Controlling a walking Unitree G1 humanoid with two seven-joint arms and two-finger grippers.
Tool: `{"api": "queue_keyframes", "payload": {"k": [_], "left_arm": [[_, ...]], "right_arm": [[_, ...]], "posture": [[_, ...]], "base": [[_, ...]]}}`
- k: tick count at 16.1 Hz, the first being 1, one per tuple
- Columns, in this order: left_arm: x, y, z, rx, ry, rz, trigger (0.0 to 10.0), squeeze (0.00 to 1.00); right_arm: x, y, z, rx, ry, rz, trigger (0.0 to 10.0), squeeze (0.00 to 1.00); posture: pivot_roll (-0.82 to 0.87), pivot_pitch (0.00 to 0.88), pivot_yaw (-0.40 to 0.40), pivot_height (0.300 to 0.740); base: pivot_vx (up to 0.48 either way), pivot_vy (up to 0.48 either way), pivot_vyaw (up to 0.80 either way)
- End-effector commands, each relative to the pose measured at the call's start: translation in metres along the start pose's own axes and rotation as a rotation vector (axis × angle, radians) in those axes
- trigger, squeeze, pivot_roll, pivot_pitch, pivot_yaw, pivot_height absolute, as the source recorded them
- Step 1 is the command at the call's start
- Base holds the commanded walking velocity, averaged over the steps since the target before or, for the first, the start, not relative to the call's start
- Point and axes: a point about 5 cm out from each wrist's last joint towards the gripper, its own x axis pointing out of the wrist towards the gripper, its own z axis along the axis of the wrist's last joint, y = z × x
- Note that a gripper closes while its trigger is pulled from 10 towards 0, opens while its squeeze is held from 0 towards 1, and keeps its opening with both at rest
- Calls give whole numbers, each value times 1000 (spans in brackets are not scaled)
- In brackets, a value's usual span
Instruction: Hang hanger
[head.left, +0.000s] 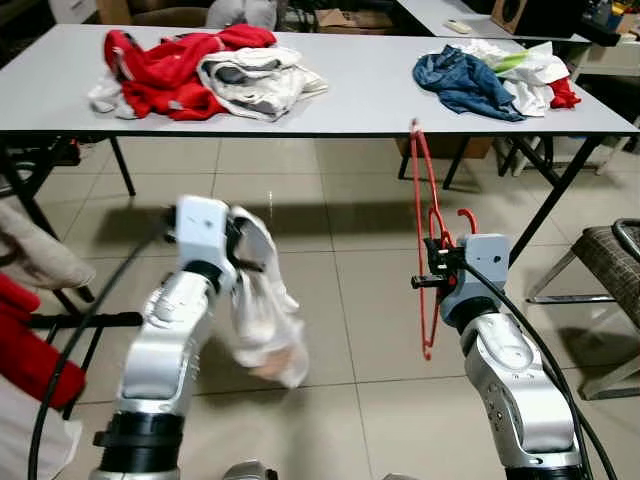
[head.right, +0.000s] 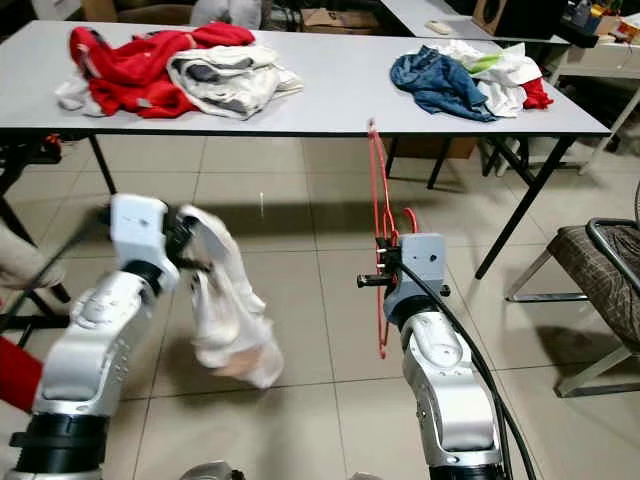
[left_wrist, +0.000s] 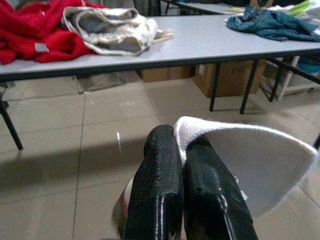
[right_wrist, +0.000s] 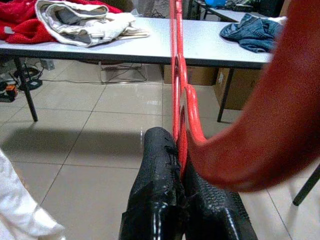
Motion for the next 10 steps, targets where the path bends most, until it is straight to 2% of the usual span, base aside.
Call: {"api": "queue_keyframes", "payload": {"k": [1,2,5,10], "left_arm": [[1,-4,11,13,-54,-15,10000,0],[1,-4,13,19,-69,-22,10000,0],[2,-5,19,11,-92,-32,10000,0],[3,-4,19,8,-97,-22,10000,0]], "right_arm": [[3,-3,4,-51,-6,1,10000,0],[3,-3,4,-69,-6,7,10000,0],[5,-6,2,-73,3,-3,10000,0],[5,-9,0,-46,8,-25,10000,0]], "posture": [[44,0,-22,740],[44,0,-23,740],[45,0,-27,740],[46,0,-30,740]], "base": [[0,0,0],[0,0,0],[92,0,729],[318,0,0]]}}
